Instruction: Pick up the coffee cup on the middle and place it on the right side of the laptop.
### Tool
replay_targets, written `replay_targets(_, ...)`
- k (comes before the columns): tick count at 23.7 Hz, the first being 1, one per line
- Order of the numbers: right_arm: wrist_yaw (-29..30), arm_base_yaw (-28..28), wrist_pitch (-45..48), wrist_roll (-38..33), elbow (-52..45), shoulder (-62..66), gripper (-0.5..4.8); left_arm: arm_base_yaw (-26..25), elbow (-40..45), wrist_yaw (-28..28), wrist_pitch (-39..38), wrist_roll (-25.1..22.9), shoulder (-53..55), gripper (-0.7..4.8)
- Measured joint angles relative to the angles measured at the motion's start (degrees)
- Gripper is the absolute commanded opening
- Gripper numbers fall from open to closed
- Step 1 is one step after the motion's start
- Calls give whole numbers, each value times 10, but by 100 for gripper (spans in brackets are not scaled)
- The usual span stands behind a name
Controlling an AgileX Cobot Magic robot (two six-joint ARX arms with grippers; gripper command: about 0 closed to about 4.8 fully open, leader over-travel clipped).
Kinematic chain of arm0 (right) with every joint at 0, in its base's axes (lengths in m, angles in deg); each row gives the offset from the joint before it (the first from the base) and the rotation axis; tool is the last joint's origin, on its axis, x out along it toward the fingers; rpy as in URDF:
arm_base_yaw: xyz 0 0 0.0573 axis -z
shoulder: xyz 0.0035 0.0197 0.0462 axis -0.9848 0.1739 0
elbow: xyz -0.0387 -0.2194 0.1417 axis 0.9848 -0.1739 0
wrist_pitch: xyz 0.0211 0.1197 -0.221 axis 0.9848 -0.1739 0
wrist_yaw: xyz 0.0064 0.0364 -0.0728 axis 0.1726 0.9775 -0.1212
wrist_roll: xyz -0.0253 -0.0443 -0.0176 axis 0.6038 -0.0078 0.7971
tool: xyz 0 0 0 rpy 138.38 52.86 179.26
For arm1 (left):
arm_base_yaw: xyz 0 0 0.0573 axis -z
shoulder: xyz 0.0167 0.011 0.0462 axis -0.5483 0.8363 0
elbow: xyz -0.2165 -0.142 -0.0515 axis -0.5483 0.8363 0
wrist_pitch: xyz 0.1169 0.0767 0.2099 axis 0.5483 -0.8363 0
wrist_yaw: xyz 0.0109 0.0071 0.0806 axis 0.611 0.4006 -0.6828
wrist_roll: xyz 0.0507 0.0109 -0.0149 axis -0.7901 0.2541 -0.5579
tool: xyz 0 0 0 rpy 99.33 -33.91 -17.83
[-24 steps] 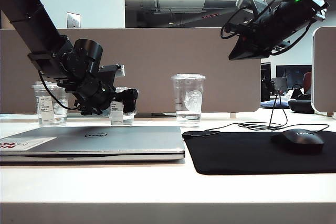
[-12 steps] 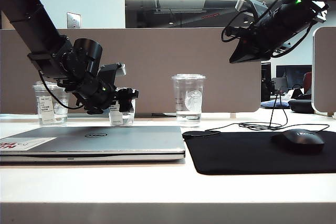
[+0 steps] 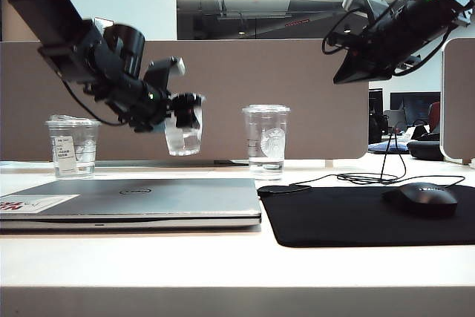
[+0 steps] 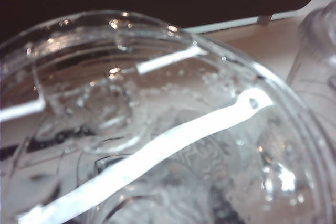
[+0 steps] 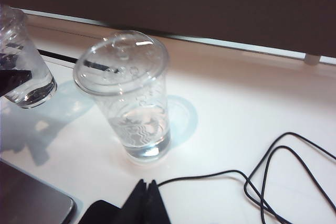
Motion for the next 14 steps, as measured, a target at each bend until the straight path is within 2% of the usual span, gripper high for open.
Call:
replay_targets(7,1,14,-14,0,0,-21,-5,3,1,30,-112,-5,-84,272)
replay_targets(14,1,47,-21,0,0,-81,-5,47,1,125,-261,-14,-210,272)
